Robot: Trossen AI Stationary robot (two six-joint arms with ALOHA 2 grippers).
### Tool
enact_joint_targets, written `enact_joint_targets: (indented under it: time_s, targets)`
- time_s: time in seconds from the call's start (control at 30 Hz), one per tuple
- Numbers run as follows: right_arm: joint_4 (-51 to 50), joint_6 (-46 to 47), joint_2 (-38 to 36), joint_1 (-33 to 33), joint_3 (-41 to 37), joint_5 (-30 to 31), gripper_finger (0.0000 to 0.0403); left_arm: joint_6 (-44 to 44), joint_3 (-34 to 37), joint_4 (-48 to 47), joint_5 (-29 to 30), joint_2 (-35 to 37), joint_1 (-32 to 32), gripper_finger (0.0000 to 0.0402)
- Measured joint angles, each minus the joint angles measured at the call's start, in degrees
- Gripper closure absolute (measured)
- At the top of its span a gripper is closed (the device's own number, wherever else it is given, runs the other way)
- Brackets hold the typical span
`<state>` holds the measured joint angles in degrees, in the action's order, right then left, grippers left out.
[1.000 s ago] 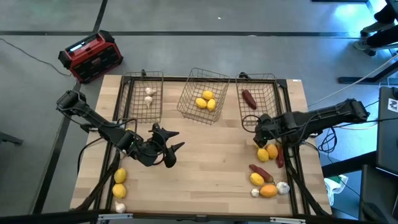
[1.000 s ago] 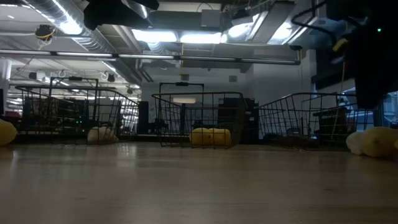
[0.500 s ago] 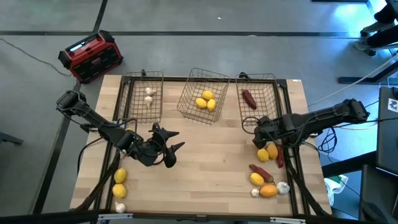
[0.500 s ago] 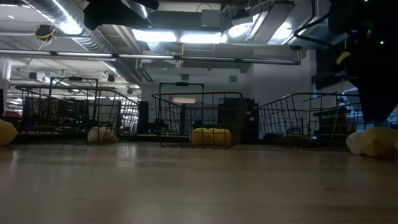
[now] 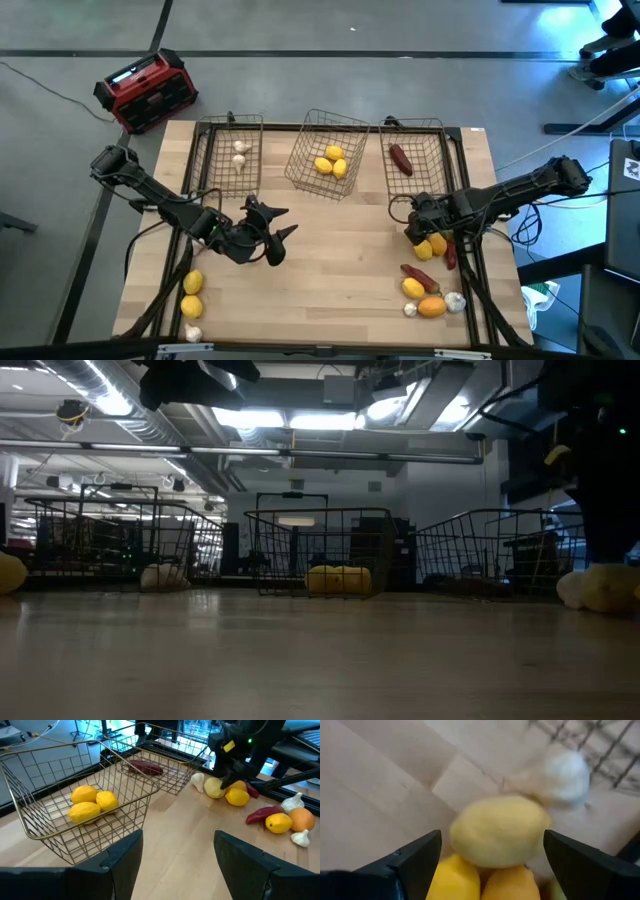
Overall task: Sort produce into baskets
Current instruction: Put the lemon into the middle wire basket
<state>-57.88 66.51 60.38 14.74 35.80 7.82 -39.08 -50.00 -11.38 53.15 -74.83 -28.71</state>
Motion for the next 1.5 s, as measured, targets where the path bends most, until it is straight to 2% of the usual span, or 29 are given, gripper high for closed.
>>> enact_joint_targets:
  time_s: [0.33,0.53,0.77,1.07,1.37,1.5]
  targets:
    - [1.0,-2.43,-0.07,-0.11,-1.52,-2.27,0.0054,-0.26,0.0,0.02,0.01,0.0,0.04,0.016]
    - [1.26,-2.37,0.05,-0.11,-1.52,-0.86,0.0054,-1.12,0.0,0.0,0.0,0.0,0.04,0.016]
    - [3.22,-2.3,3.62,-0.11,-1.34,0.56,0.0054,-1.33,0.0,0.07,0.01,0.0,0.04,0.016]
    - [13.81,-4.32,5.48,-0.13,-1.36,-0.79,0.0054,-1.35,0.0,0.25,0.0,0.0,0.04,0.016]
    - [32.29,-13.33,9.75,-0.13,-1.52,-2.42,0.0054,-1.33,0.0,0.25,0.0,0.0,0.04,0.016]
    - [34.42,-19.03,12.68,-0.13,-0.83,-3.83,0.0054,-1.35,0.0,0.23,0.0,0.0,0.04,0.016]
